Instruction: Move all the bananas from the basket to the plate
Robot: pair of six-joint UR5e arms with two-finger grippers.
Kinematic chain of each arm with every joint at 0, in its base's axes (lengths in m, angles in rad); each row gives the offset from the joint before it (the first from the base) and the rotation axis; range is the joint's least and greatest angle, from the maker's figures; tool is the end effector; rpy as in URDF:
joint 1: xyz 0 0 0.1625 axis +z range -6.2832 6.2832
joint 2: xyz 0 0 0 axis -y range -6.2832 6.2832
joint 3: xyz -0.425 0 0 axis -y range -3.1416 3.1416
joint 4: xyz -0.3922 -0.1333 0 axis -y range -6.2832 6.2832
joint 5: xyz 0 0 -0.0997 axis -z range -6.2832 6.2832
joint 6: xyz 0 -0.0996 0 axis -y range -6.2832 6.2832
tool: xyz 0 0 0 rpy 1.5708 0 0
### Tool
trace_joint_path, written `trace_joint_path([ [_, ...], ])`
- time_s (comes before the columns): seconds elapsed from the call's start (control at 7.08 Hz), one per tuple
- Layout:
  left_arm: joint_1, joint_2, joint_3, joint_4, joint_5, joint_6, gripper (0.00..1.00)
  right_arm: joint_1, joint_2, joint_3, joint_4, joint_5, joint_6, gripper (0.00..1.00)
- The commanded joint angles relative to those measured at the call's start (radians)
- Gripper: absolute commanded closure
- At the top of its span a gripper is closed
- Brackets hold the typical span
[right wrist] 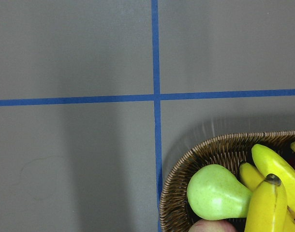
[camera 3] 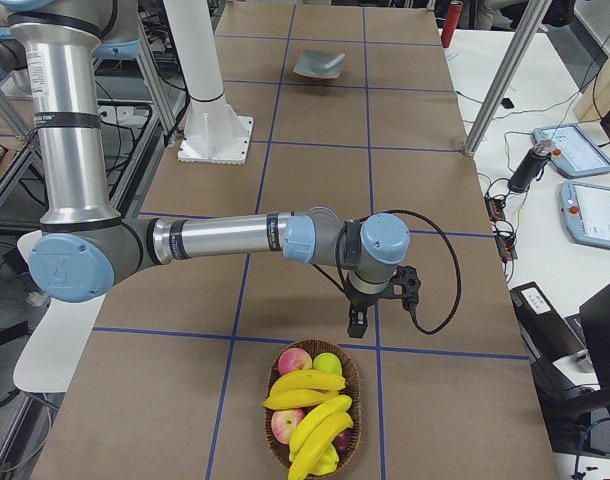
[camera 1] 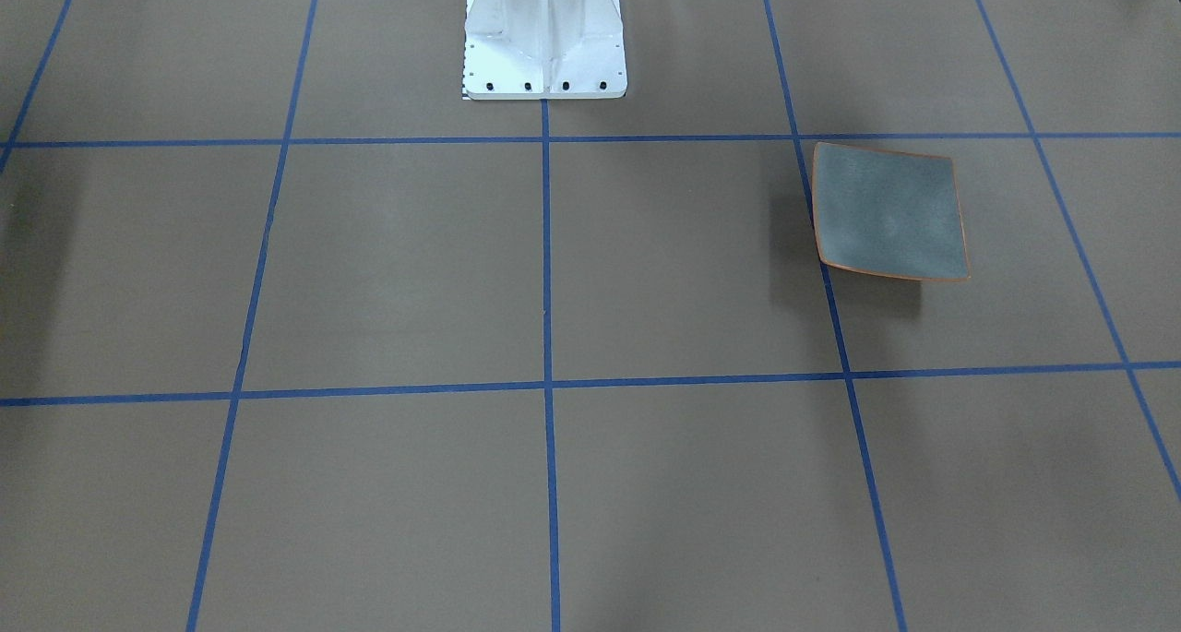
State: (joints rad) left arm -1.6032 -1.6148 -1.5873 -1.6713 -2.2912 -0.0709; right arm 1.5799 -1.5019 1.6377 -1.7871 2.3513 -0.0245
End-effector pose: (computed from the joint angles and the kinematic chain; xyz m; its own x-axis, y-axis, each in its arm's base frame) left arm -0.0844 -0.5181 0.6213 0.7504 0.0113 -0.6609 0.0854 0.9898 0.1138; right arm 0.0679 -0.5109 0.6120 0.7100 0.0386 0.7031 0.0083 0.9980 -0.0632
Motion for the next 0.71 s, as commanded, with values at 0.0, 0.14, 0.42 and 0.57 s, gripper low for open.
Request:
trace_joint_path([
  [0.0,0.002,0.016,-0.002,-0.016,-0.002,0.002,0.0,-0.001,0.006,-0.004,0.0,0.0,0.002,0.0],
  [0.14,0.0,0.022,-0.003,-0.045,-0.002,0.008,0.0,0.0,0.008,0.004,0.0,0.0,0.002,0.0],
  [0.42,0.0,0.07,0.004,-0.153,-0.001,-0.001,0.0,0.0,0.009,0.002,0.0,0.0,0.002,0.0],
  [0.57,0.002,0.065,0.018,-0.145,0.001,-0.009,0.0,0.0,0.006,0.005,0.0,0.002,0.002,0.0],
])
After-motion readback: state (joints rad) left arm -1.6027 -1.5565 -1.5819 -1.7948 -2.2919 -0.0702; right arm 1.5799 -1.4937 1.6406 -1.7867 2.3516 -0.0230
